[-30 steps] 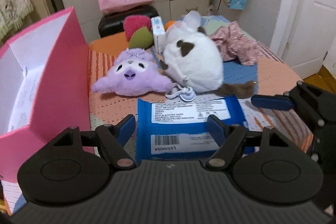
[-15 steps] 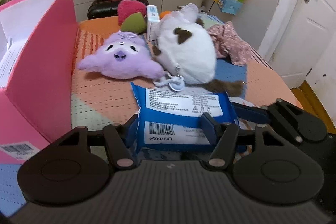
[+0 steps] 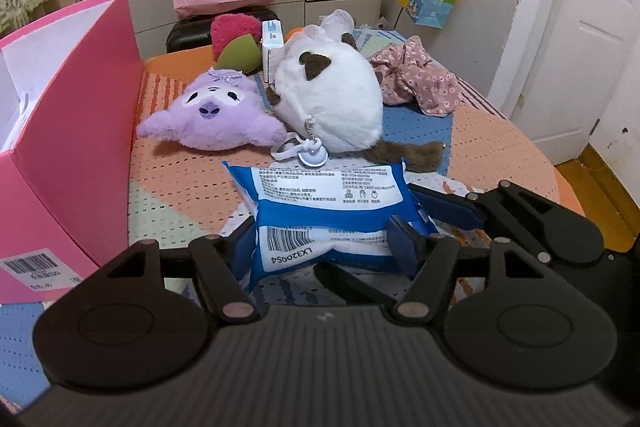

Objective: Organize soft objects
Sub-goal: 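Lift the held wipes pack with the left tool and carry it over the pink box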

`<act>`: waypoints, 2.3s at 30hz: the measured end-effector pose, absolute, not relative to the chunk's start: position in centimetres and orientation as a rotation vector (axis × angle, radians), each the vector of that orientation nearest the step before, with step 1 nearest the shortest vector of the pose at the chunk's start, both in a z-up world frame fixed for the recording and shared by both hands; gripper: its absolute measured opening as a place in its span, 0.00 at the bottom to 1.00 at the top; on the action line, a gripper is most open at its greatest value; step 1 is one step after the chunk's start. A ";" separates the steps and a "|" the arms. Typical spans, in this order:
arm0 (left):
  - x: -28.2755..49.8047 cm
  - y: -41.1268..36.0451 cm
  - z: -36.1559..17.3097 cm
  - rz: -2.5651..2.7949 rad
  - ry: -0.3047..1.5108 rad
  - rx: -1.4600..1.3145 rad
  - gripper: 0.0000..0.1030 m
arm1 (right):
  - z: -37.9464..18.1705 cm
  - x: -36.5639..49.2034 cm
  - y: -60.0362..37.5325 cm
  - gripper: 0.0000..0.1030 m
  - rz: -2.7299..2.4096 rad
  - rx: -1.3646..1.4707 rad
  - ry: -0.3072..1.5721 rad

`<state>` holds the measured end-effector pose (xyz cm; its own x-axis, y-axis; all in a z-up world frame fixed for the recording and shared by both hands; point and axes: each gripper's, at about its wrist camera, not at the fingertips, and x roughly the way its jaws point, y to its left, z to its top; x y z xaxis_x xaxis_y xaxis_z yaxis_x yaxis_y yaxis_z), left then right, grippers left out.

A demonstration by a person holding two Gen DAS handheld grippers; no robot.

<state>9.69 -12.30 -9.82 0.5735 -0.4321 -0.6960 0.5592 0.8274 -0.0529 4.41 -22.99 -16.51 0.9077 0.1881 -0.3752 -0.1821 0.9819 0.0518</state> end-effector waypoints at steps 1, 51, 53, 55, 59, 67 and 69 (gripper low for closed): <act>9.7 -12.2 -9.7 -0.583 0.765 0.175 0.64 | -16.4 4.4 -22.9 0.73 0.189 0.017 0.391; 4.9 3.9 2.0 -0.532 0.898 0.082 0.65 | -4.2 5.7 -10.7 0.71 0.589 0.009 0.732; 5.4 4.9 2.6 -0.522 0.888 0.077 0.65 | -3.7 6.3 -9.9 0.71 0.598 0.011 0.724; 5.9 5.5 3.1 -0.520 0.876 0.074 0.65 | -3.0 6.7 -9.1 0.71 0.596 -0.002 0.708; 7.2 6.6 4.5 -0.525 0.857 0.062 0.68 | -1.3 7.7 -8.0 0.71 0.590 -0.039 0.682; 12.0 7.5 5.4 -0.510 0.828 0.014 0.70 | 0.7 12.1 -6.6 0.71 0.564 -0.093 0.652; 13.5 7.4 5.4 -0.510 0.823 0.005 0.71 | 0.9 13.7 -6.6 0.71 0.553 -0.099 0.641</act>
<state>13.52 7.43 5.38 0.5670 -0.4322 -0.7012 0.4364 0.8796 -0.1894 13.71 -6.61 0.94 0.6628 0.4583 -0.5921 -0.5178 0.8518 0.0796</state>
